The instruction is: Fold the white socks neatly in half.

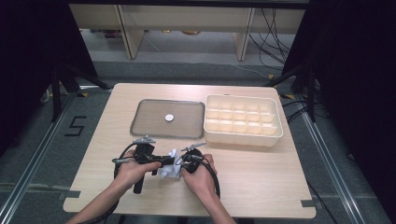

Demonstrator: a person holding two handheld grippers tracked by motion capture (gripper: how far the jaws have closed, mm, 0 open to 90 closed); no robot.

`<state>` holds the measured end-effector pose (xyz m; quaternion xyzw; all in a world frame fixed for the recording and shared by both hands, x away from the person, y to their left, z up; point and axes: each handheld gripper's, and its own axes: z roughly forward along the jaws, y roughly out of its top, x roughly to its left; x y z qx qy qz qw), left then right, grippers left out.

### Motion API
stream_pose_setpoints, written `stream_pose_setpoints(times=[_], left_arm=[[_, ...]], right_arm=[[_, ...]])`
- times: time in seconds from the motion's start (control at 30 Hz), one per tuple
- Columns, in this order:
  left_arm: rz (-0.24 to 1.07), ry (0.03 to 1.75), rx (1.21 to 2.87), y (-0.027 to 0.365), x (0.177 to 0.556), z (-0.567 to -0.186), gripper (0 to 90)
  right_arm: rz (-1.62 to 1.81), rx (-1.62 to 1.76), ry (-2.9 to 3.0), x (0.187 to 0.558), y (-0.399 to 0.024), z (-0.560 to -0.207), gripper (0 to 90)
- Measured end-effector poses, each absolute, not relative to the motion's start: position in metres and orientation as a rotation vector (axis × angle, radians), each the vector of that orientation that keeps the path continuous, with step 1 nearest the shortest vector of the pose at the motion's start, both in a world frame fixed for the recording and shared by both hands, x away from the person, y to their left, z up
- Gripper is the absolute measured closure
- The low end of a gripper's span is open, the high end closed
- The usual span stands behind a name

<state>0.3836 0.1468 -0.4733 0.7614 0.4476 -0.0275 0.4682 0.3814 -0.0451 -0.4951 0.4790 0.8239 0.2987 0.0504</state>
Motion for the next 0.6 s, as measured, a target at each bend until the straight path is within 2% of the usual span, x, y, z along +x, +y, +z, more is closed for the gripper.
stream_pose_setpoints(times=[0.6], left_arm=[[-0.075,1.107,1.878,0.1434,0.3866,-0.4780,82.6]], right_arm=[[0.898,1.491,2.515,0.3804,-0.0392,-0.4962,89.6]])
